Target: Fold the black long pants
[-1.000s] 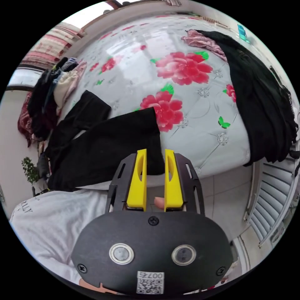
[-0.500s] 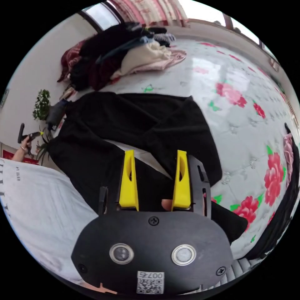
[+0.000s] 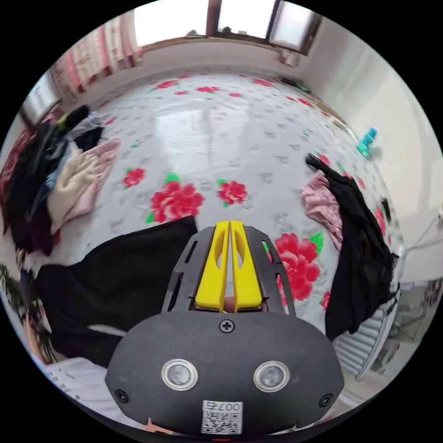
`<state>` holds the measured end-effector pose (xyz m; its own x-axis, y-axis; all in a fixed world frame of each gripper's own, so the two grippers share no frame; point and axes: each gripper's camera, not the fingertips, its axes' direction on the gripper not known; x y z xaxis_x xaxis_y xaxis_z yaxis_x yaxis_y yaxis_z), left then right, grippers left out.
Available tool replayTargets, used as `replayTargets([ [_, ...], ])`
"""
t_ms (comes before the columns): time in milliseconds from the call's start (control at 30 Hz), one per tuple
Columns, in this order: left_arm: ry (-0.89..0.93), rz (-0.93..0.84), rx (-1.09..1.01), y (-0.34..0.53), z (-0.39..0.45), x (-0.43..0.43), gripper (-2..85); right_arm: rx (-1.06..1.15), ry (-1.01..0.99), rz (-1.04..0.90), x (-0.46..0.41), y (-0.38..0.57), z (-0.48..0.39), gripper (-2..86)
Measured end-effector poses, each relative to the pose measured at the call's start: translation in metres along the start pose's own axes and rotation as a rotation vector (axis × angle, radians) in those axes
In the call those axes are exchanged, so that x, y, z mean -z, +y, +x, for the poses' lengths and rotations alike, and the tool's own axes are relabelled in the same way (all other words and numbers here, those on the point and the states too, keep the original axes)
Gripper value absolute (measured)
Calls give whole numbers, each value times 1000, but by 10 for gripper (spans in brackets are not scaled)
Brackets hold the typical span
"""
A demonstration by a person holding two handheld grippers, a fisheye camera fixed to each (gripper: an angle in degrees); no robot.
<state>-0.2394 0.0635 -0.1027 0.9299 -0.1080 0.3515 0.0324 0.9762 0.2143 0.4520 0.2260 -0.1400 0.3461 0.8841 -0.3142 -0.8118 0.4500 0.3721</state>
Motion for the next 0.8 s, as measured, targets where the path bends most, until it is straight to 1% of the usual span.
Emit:
replayTargets([
  [33,1,18,13,-5,-6,3,7,-31,17,-18,-7,-4,6,18],
  [67,-1,29,19,-8,-9,5,11,-84,-9,-28,-14,-8,12,29],
  [133,-11,78,30,-17,-23,11,45,-78,-158,35,-14,-5,1,46],
  [167,-2,94,27,-24,-28,10,63,2,-245,61,-17,-1,-24,60],
  [200,10,97,23,-28,-30,8,73,111,-289,44,-25,5,-58,71],
  [233,39,85,13,-39,-32,1,91,169,-299,24,-30,8,-77,75],
  [267,52,73,8,-45,-32,-3,100,279,-301,-23,-43,18,-114,80],
  [300,67,41,0,-58,-30,-15,117,380,-273,-64,-56,30,-148,84],
  [333,67,0,-9,-71,-27,-29,124,423,-247,-80,-63,36,-163,84],
  [400,50,-71,-9,-89,-21,-55,120,526,-120,-158,-94,56,-205,82],
  [433,43,-123,6,-98,-18,-72,98,545,-91,-194,-104,59,-212,82],
  [500,79,-165,4,-105,-15,-84,49,502,-103,-147,-109,68,-213,75],
  [533,101,-139,-6,-105,-13,-77,24,489,-111,-171,-113,67,-213,74],
  [600,101,-93,-76,-97,-13,-54,12,401,-169,-206,-118,60,-206,70],
  [667,141,-32,-138,-76,-23,-20,7,387,-183,-221,-121,59,-206,67],
  [733,231,19,-139,-32,-52,16,4,432,-159,-212,-123,64,-214,65],
  [800,278,15,-83,3,-78,19,5,450,-136,-195,-124,71,-221,63],
])
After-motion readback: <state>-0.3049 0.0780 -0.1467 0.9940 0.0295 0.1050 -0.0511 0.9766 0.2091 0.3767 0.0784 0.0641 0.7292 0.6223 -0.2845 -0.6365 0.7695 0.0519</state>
